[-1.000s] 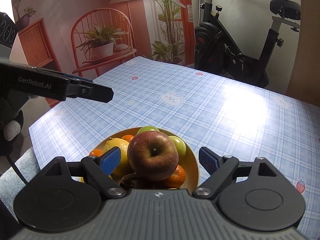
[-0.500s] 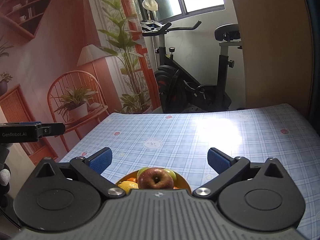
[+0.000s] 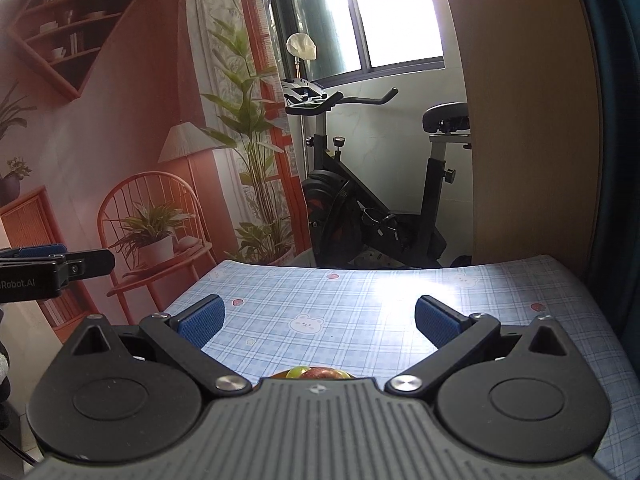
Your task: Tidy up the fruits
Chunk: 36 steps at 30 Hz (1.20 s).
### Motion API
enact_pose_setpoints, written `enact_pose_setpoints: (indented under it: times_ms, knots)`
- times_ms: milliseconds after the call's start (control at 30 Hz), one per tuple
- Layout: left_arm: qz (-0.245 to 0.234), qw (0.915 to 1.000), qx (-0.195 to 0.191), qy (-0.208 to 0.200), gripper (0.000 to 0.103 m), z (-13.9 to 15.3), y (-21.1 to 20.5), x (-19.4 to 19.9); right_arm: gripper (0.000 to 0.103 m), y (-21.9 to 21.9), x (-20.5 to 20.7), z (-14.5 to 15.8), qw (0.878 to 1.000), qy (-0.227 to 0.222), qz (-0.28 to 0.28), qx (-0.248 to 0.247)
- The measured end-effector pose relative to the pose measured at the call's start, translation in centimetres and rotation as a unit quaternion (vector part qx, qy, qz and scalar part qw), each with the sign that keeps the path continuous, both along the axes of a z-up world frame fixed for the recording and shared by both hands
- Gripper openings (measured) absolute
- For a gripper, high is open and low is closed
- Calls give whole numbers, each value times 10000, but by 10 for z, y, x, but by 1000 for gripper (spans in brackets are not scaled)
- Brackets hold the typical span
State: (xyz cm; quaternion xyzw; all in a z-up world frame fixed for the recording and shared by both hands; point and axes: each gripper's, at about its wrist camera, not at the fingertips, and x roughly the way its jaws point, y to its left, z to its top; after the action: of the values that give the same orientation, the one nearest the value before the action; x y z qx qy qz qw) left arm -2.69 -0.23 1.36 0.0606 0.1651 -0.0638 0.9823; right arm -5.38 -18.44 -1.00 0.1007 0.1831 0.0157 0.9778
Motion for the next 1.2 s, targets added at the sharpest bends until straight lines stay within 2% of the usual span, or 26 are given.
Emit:
enact_pose_setpoints:
  times_ms: [567, 1200]
  knots:
    - [23, 9999, 18, -99, 97, 1, 0, -8, 103, 8, -2, 4, 9998, -46, -25, -212]
    - [-91, 9998, 28, -164, 98, 2, -1, -12, 103, 8, -3, 5, 9998, -26, -17, -214]
